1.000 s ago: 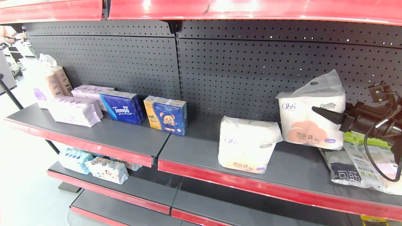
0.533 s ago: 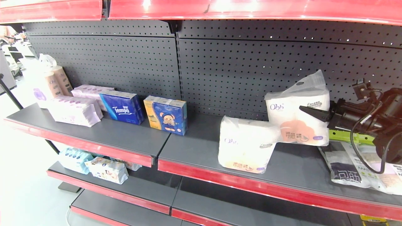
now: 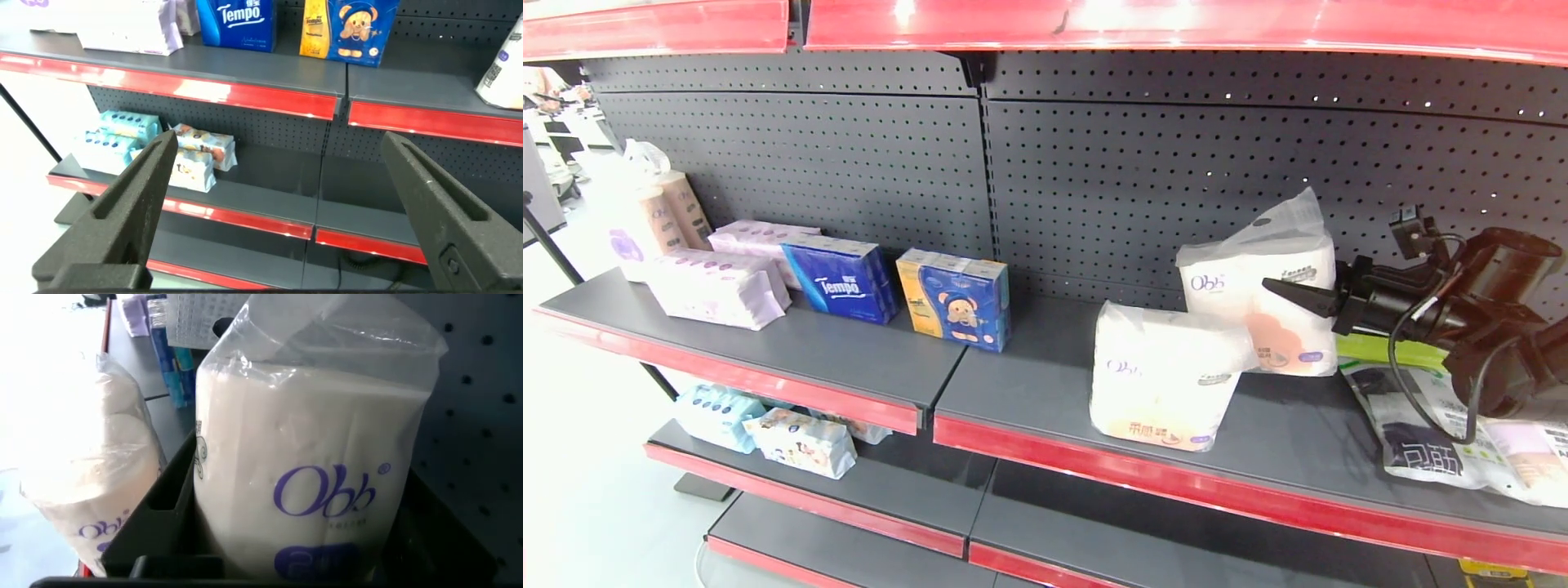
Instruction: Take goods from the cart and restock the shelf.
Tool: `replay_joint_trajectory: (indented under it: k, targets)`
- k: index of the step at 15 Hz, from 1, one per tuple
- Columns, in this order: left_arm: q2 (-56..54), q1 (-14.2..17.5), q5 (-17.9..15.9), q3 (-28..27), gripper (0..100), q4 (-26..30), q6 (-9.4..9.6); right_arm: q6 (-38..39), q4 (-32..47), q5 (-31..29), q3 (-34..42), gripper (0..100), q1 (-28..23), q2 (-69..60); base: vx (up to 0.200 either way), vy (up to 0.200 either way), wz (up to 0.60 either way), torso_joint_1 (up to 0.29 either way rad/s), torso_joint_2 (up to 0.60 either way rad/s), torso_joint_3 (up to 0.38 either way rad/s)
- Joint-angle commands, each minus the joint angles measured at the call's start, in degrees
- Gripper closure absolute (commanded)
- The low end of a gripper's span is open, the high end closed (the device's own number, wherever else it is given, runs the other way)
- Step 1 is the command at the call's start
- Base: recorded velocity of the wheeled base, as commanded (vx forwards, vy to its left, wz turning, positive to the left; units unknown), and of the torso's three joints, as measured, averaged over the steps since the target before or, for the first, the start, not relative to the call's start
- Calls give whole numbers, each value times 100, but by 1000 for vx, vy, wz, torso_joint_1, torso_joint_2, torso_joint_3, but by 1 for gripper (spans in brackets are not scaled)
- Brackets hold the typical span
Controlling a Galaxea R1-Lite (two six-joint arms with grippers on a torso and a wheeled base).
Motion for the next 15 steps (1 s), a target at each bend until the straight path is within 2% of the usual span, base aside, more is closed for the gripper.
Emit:
replay_joint_trajectory:
  k: [1, 15]
  targets:
    - [2, 1, 5, 7, 0, 0, -1, -2, 4, 2, -174, 100, 97, 189, 0, 0, 0, 0, 0, 0]
    - [2, 1, 5, -2, 0, 0, -1, 25, -110, 2, -711, 100, 695, 717, 0, 0, 0, 0, 0, 0]
